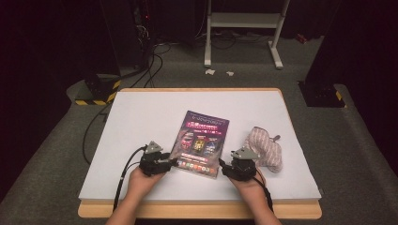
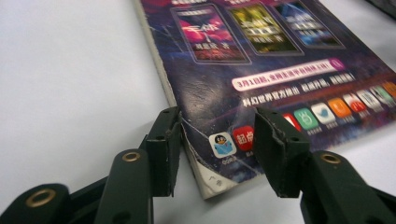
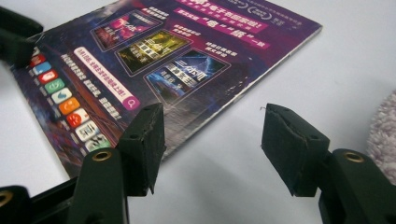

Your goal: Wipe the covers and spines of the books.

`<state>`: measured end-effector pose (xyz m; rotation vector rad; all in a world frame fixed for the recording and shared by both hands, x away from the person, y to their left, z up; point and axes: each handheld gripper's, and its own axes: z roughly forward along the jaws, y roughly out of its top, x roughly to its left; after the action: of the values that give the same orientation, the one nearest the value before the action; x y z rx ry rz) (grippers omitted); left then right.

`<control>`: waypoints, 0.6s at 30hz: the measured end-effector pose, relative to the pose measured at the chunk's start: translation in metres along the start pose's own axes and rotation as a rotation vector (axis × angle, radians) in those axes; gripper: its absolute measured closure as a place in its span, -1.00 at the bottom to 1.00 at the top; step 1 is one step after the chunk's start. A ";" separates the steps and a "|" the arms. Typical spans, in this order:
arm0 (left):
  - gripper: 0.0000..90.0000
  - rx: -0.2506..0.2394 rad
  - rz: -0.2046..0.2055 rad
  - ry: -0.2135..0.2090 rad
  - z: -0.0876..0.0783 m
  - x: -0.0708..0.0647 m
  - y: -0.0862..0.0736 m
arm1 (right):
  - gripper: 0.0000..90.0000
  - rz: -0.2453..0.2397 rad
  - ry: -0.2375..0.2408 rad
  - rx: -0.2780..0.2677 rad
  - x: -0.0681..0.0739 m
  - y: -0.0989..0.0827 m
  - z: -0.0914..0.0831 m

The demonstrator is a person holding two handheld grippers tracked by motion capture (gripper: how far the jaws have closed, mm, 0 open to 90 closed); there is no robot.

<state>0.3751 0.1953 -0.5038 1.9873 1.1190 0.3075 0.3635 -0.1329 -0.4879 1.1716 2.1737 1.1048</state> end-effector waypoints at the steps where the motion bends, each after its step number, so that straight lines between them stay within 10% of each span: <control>1: 0.17 0.004 0.009 -0.015 0.000 -0.008 -0.002 | -0.12 0.004 0.002 0.002 -0.001 0.000 0.000; 7: 0.16 0.021 0.054 -0.046 0.000 -0.028 -0.004 | -0.12 0.022 0.008 0.038 -0.006 -0.002 0.007; 18: 0.13 -0.009 0.011 -0.040 0.006 -0.024 -0.002 | -0.14 0.071 0.094 0.107 -0.006 0.000 0.026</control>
<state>0.3628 0.1735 -0.5052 1.9839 1.0802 0.2774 0.3843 -0.1265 -0.5028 1.2751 2.3042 1.1060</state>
